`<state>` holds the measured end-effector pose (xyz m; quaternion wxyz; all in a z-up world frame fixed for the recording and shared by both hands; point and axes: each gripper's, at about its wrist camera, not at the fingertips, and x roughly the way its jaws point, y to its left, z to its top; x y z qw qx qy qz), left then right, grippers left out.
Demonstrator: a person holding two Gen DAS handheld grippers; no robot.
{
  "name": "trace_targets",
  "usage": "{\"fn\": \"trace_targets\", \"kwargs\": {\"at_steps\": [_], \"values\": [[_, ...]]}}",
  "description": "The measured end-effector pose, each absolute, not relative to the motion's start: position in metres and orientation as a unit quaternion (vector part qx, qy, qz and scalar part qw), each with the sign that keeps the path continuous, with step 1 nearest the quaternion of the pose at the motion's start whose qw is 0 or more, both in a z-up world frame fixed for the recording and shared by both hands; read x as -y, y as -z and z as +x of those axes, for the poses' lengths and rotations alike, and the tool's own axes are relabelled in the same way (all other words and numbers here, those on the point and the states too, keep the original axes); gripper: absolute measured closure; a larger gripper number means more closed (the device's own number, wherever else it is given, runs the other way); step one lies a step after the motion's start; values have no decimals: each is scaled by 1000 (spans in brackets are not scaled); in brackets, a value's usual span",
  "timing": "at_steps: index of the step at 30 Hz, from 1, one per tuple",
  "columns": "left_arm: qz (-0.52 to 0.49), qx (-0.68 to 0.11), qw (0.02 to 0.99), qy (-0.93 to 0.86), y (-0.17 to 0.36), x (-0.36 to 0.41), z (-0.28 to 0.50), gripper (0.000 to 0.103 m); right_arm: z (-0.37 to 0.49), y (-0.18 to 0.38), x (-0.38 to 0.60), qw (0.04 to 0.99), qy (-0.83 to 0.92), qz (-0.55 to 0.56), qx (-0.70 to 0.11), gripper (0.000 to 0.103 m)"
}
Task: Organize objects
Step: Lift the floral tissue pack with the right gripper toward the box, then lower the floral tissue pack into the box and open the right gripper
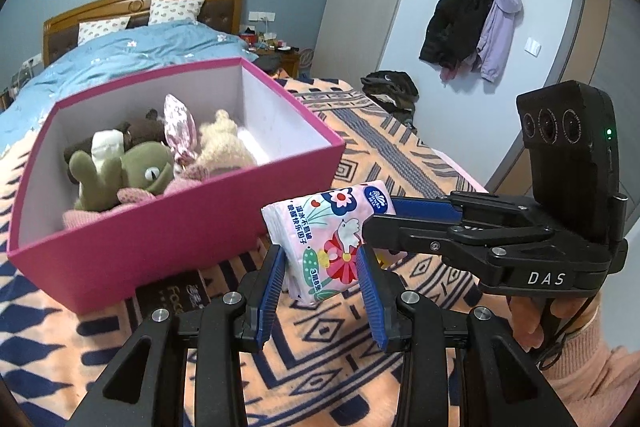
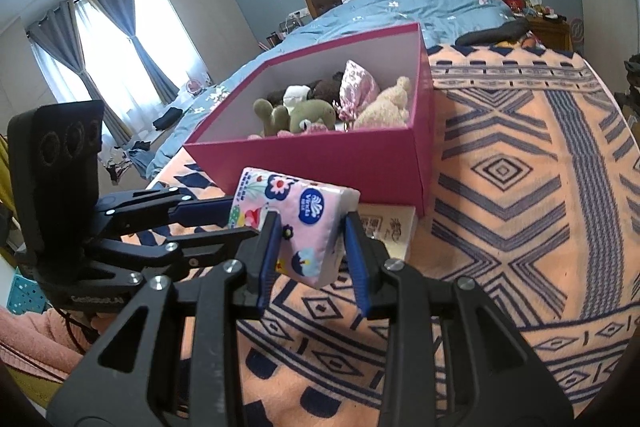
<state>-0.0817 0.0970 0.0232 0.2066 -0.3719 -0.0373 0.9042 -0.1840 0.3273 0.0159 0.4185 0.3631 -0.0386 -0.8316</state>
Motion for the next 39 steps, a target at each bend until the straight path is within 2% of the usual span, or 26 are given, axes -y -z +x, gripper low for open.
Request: {"fn": "trace_targets", "kwargs": {"at_steps": [18,39], "values": [[-340,23,190,-921,-53,-91,-109,66,-211,-48,-317,426,841,333,31,68],[-361,37,180,-914,-55,-79,-158,66,-253,-64,-298,422,844,330,29,68]]}}
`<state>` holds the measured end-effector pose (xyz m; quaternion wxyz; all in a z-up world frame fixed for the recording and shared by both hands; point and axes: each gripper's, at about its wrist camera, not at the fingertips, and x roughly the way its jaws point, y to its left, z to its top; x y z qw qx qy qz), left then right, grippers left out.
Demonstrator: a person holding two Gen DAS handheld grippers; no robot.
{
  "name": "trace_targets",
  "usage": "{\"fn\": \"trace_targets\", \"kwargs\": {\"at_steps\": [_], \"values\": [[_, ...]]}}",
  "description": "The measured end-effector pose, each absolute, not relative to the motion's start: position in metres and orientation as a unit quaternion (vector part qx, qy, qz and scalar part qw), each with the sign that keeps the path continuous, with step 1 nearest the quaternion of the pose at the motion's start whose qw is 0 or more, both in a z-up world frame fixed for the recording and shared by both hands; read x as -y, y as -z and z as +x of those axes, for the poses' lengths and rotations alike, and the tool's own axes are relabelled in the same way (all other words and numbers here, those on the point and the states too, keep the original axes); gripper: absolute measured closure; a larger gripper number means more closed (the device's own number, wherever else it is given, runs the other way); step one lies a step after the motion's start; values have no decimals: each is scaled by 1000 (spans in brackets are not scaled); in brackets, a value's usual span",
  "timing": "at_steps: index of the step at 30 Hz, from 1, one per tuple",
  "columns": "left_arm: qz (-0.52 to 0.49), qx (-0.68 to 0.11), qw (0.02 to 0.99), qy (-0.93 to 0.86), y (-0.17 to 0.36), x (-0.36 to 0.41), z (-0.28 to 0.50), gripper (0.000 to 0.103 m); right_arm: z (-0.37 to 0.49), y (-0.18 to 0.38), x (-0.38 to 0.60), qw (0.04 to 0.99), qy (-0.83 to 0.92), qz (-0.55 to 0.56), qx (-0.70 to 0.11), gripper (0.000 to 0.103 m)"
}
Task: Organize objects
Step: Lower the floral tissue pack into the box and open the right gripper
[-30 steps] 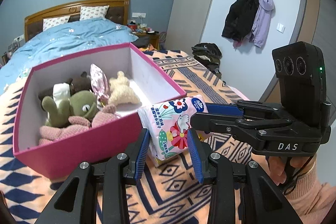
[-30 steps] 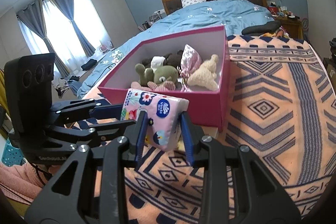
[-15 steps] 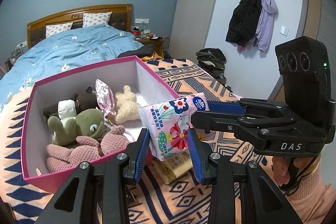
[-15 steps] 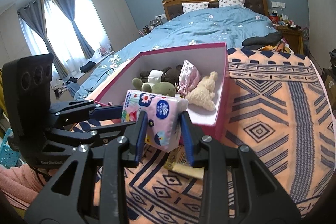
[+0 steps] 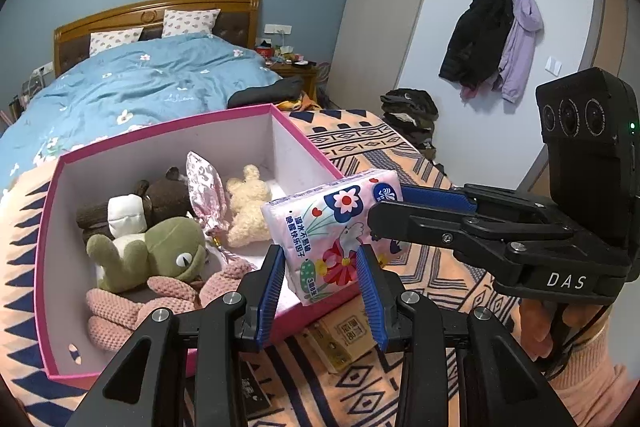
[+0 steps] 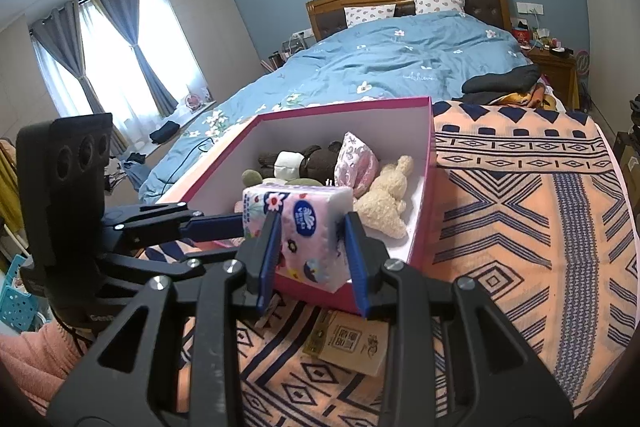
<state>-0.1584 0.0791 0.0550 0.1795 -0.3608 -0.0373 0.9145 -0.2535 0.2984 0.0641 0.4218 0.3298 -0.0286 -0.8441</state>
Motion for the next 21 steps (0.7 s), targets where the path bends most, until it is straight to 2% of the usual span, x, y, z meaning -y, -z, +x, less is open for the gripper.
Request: {"fn": "trace_targets", "kwargs": {"at_steps": [21], "values": [[-421,38,166,-891,-29,-82,-194,66,-282,-41,-288,389,839,380,24,67]]}}
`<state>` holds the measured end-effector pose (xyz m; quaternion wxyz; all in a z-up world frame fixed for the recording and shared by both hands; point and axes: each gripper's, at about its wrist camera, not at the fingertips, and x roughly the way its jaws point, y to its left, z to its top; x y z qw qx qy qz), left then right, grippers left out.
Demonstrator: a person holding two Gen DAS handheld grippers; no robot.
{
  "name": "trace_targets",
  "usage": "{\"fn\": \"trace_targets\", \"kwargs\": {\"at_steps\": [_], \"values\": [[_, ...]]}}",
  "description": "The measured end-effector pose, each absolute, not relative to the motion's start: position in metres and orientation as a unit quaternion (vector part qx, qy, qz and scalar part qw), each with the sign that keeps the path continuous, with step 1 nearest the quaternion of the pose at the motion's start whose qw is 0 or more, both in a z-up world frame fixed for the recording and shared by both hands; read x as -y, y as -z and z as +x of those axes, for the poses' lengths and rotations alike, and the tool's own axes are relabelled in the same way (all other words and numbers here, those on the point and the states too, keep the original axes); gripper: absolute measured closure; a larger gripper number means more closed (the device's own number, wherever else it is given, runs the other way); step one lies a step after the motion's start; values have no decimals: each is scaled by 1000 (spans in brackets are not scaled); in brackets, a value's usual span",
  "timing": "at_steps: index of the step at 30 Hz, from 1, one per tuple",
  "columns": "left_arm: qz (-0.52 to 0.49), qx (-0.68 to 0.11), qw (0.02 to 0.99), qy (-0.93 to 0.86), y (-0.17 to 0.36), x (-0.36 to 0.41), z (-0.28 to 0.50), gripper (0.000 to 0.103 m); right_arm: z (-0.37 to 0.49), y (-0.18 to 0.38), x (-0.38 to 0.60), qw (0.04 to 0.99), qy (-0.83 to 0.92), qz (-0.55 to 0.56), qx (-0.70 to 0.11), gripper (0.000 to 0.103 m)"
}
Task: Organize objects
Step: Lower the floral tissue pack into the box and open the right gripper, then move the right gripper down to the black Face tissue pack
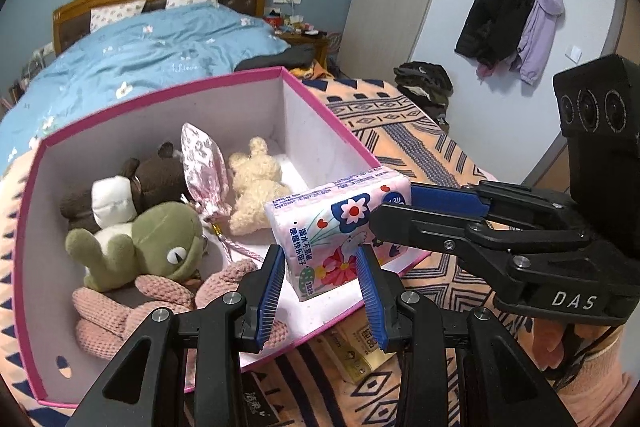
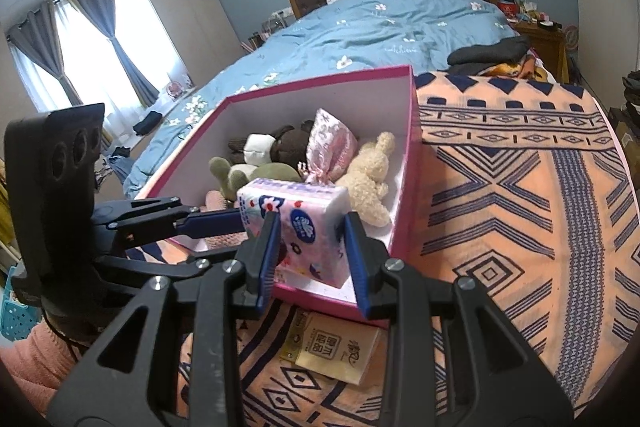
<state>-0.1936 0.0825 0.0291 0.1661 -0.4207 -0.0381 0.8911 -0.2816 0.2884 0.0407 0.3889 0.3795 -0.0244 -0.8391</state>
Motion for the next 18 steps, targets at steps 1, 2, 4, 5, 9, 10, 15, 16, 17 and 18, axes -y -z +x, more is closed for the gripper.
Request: {"fn": "trace_targets", "kwargs": {"at_steps": [1,2,4,5,9,10,15,16,17,18], "values": [[-425,39,166,-889,-28,-83,-195,66,-283,-39,-288,386,839,383,24,67],[-428,39,165,-888,-27,-83,-197,66,-284,-38,-287,383,839,385,24,67],[-438,42,163,-883,-24,-82,-201,66,-287,-36,-286,375,840,391,25,67],[-440,43,161,-882,-24,-82,-203,66,-289,-35,-285,371,840,394,24,67],[-442,52,148,-883,-22,-76,-208,66,-291,-36,-282,350,852,388,19,67],[-441,54,145,-884,-22,-75,-209,66,-291,-37,-282,350,853,387,22,67],[-424,48,128,-895,-23,-69,-204,64,-288,-38,-286,358,852,380,32,66],[-416,45,128,-899,-24,-67,-199,61,-286,-38,-287,361,852,378,33,65],[-412,43,126,-901,-26,-67,-197,56,-284,-38,-289,364,851,376,33,62],[-404,39,121,-906,-27,-66,-192,55,-283,-38,-290,364,852,375,33,60]]}}
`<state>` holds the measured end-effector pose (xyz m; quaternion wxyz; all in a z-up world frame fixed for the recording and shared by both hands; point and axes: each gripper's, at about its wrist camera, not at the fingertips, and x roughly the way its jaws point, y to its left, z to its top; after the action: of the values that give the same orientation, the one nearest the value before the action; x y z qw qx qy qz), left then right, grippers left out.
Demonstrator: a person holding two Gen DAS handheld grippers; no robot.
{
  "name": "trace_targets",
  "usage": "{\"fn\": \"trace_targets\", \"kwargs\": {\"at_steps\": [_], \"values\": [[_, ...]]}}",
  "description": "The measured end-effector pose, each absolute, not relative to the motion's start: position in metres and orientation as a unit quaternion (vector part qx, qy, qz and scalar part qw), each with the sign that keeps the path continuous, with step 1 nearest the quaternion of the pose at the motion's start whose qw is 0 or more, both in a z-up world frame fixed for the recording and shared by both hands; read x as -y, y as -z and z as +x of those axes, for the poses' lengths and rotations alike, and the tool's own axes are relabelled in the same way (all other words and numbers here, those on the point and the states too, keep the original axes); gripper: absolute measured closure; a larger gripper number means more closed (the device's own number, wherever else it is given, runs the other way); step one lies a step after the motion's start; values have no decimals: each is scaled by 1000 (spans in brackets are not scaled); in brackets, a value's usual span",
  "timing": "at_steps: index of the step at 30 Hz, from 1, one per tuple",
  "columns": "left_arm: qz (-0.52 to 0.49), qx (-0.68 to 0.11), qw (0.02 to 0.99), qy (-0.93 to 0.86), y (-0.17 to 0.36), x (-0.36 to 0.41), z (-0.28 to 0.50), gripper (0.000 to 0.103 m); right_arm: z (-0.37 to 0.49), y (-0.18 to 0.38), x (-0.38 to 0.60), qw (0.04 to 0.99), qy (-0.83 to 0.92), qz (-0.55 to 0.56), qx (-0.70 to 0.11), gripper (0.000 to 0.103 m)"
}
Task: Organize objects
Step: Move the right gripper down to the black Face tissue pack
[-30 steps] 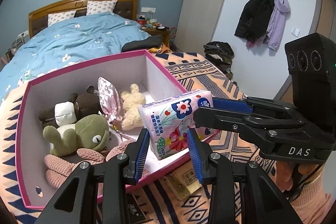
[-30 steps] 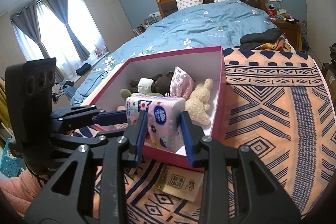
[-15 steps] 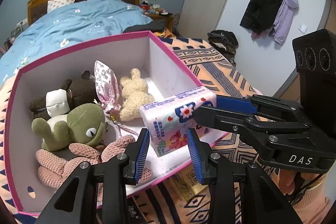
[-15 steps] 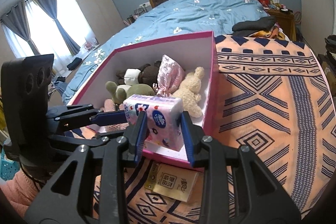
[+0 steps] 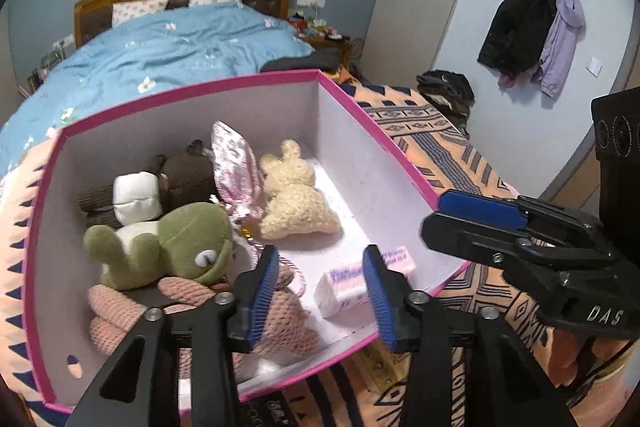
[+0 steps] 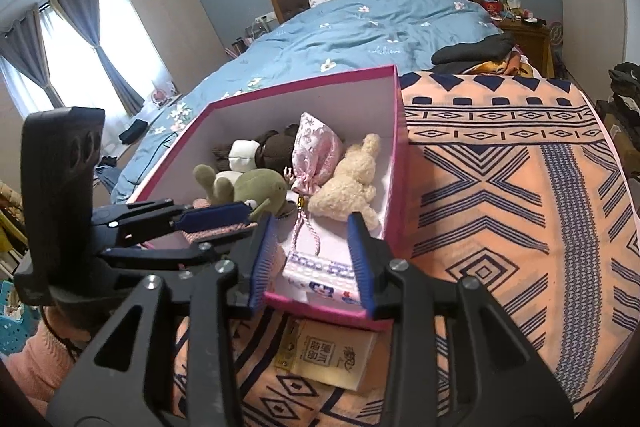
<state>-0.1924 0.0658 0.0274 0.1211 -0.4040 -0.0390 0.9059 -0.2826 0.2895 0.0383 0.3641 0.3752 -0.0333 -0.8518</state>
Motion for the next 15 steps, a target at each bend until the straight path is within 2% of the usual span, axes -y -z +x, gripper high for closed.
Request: {"fn": "trace_targets", "kwargs": {"at_steps": [2,9,12,15], "values": [[-387,32,121,-914,-31,-63,-182,49,-278,-39,-293,367,853,371,34,59],[-328,12,109,-938,-47,-48,-135,41,-255,-42,-301,391,849,355,33,59],[-318,14,95,-943,-47,-38,-117,35,-239,-41,-300,408,844,348,26,58],[-321,30,92,-942,-40,-23,-102,34,-223,-37,-297,427,836,344,21,57]]}}
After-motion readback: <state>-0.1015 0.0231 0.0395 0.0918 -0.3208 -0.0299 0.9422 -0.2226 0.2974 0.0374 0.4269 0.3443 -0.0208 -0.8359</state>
